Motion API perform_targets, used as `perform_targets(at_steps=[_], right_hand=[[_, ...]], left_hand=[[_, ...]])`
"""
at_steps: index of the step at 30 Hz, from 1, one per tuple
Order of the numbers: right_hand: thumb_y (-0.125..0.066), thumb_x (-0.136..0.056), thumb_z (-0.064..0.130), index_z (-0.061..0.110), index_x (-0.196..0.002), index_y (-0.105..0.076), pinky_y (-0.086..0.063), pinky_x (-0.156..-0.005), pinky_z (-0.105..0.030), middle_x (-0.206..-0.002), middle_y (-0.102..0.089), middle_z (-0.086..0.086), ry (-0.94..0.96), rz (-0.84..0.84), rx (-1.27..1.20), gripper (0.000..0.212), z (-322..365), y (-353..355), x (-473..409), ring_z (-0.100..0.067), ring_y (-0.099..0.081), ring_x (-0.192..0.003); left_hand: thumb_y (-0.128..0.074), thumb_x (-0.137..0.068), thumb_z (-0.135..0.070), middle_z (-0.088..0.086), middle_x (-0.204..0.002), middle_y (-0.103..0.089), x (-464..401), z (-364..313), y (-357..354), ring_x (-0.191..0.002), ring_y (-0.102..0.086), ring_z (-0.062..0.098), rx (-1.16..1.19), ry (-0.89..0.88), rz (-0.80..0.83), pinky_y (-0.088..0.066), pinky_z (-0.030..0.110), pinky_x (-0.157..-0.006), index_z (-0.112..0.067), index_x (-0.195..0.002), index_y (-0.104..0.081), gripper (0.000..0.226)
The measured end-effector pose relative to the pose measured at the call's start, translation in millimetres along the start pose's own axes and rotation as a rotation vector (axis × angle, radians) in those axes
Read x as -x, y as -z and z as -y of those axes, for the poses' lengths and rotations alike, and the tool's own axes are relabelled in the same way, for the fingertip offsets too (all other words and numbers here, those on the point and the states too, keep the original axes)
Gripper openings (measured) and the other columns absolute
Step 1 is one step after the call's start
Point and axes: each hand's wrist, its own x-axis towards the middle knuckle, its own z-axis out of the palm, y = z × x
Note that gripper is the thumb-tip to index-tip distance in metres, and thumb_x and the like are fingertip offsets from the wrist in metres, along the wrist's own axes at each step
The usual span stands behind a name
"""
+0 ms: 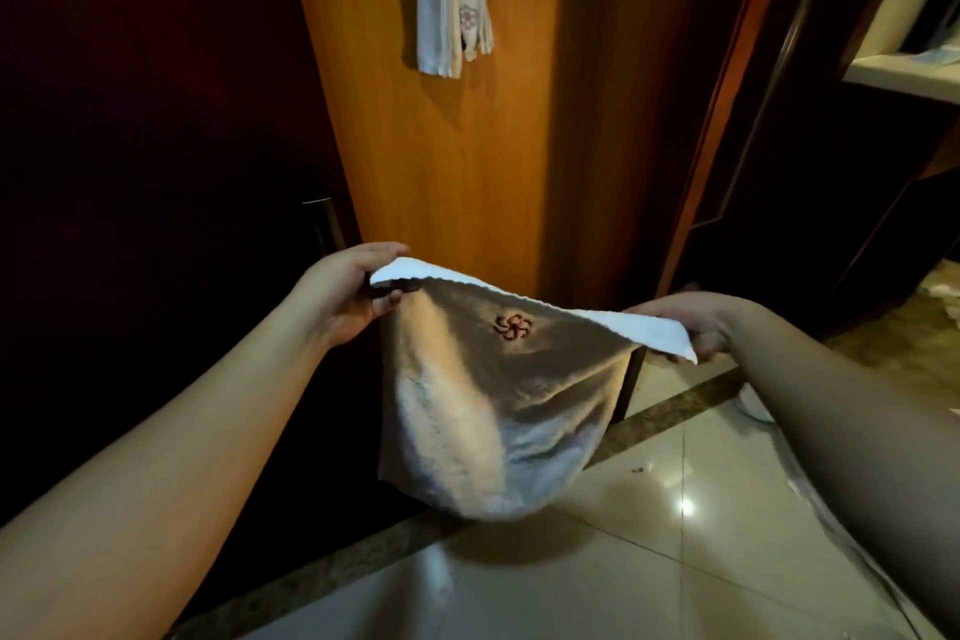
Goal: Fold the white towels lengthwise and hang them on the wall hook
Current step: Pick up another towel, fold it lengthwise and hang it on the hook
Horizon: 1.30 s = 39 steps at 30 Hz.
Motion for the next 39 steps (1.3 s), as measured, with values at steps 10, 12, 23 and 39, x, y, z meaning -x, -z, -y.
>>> perform_targets(at_steps=[10, 12, 23, 39], right_hand=[[-0.063, -0.093, 0.010, 0.008, -0.110, -0.074, -0.058, -0.082, -0.039, -0.109, -0.073, -0.017, 0.222, 0.171, -0.490, 0.020, -11, -14, 3, -0.025, -0.073, -0.089], [-0.062, -0.093, 0.008, 0.008, -0.113, -0.069, -0.058, -0.082, -0.037, -0.106, -0.073, -0.017, 0.272, 0.142, -0.557, 0.021, -12, -21, 3, -0.025, -0.073, -0.086], [-0.069, -0.091, 0.022, 0.022, -0.102, -0.075, -0.049, -0.103, -0.047, -0.114, -0.071, -0.009, 0.407, -0.186, -0.218, 0.012, -8, -28, 12, -0.024, -0.066, -0.107], [-0.059, -0.097, 0.017, 0.014, -0.125, -0.063, -0.038, -0.088, -0.023, -0.121, -0.045, -0.003, 0.820, -0.549, 0.921, 0.029, -1, -10, 24, -0.023, -0.053, -0.113]], left_hand=[[-0.048, -0.100, -0.004, 0.012, -0.099, -0.067, -1, -11, 8, -0.067, -0.073, 0.011, 0.172, -0.080, 0.020, -0.058, 0.019, -0.056, -0.003, -0.105, -0.065, 0.018], [-0.046, -0.099, -0.002, 0.013, -0.100, -0.067, 1, -12, 7, -0.069, -0.072, 0.013, 0.171, -0.085, 0.032, -0.059, 0.020, -0.057, -0.002, -0.105, -0.065, 0.020], [-0.046, -0.086, 0.019, 0.009, -0.090, -0.055, 9, 3, -2, -0.078, -0.057, 0.018, -0.090, -0.194, 0.058, -0.045, 0.024, -0.064, -0.015, -0.101, -0.056, 0.038], [-0.048, -0.101, -0.046, 0.004, -0.091, -0.068, 15, -8, 6, -0.088, -0.063, 0.022, -0.958, -0.476, -0.270, -0.046, 0.036, -0.075, -0.017, -0.097, -0.068, 0.035]])
